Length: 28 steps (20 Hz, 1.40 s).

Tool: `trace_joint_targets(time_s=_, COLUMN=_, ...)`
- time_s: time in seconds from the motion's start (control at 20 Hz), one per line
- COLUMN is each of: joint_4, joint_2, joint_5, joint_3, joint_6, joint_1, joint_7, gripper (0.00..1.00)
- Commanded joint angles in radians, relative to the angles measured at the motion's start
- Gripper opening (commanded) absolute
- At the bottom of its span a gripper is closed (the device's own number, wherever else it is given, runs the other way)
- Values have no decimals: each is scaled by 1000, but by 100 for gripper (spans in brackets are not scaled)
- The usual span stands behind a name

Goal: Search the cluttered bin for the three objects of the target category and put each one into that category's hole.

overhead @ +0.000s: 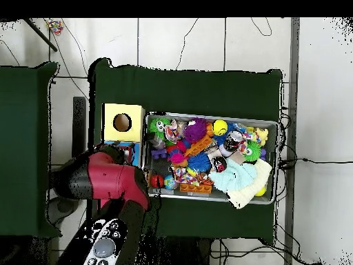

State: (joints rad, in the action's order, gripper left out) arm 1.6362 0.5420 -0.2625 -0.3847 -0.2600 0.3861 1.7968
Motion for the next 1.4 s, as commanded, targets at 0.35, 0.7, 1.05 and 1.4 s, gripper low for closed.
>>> trace_joint_targets(time_s=0.35, joint_4=140, joint_2=105, joint_5=88, joint_3=275, joint_6=-210, joint_1=-286, joint_7=-83, gripper=100)
trace_joint_targets(time_s=0.7, joint_4=139, joint_2=96, joint_5=134, joint_3=309, joint_6=-210, joint_1=-325, joint_7=-27, gripper=100)
trace_joint_targets(time_s=1.05, joint_4=151, joint_2=73, joint_5=177, joint_3=338, joint_6=-163, joint_1=-375, joint_7=-5, gripper=100)
trace_joint_targets(time_s=1.4, joint_4=209, joint_2=15, joint_5=228, joint_3=374, joint_6=-67, joint_1=-431, joint_7=25, gripper=100)
